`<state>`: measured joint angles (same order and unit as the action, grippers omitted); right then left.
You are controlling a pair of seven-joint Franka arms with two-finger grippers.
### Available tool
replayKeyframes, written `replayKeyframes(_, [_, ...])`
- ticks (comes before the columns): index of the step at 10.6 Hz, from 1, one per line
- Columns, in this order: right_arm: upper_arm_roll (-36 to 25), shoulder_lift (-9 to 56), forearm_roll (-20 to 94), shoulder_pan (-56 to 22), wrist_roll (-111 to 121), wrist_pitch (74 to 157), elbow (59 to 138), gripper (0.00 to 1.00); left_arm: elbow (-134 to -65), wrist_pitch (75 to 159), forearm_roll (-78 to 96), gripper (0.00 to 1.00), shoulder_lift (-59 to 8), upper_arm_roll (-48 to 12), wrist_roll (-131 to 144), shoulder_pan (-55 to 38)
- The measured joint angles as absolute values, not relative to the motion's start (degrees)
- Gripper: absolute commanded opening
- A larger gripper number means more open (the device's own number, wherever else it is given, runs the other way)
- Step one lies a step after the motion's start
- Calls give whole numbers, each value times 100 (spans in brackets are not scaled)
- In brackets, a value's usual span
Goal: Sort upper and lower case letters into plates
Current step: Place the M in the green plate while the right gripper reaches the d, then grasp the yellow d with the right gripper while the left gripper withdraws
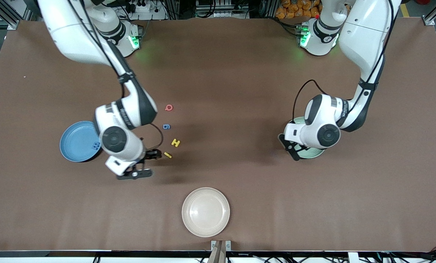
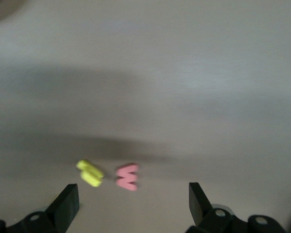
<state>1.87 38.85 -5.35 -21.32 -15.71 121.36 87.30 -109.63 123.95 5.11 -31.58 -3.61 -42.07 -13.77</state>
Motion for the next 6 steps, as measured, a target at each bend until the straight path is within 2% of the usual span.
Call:
replayKeyframes(1, [183, 3941, -538, -2284, -1494, 12411, 8862, 100, -11060, 12408, 511, 100, -3088, -368, -4262, -1328])
replayKeyframes(3, [171, 3979, -538, -2359, -1076, 12793, 9069, 100, -11114, 12420, 511, 100, -3005, -392, -4265, -1329])
replayKeyframes(6, [174, 3984, -538, -2413, -390, 12946, 9095, 100, -11007, 12497, 570, 100, -2973, -447, -4088, -1338])
